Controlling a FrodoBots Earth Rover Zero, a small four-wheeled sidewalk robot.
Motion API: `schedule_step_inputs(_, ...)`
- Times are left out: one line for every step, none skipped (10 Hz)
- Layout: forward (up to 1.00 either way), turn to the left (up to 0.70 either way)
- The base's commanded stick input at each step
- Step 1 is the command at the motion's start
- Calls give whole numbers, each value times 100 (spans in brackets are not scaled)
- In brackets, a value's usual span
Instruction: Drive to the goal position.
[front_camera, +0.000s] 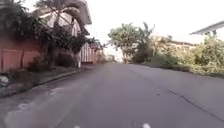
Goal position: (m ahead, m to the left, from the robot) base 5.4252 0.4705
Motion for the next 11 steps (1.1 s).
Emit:
schedule_step_inputs(100, 0)
schedule_step_inputs(100, 0)
schedule_step_inputs(100, 0)
schedule_step_inputs(100, 0)
schedule_step_inputs(100, 0)
schedule_step_inputs(100, 0)
schedule_step_inputs(100, 0)
schedule_step_inputs(100, 0)
schedule_step_inputs(100, 0)
schedule_step_inputs(100, 0)
schedule_step_inputs(100, 0)
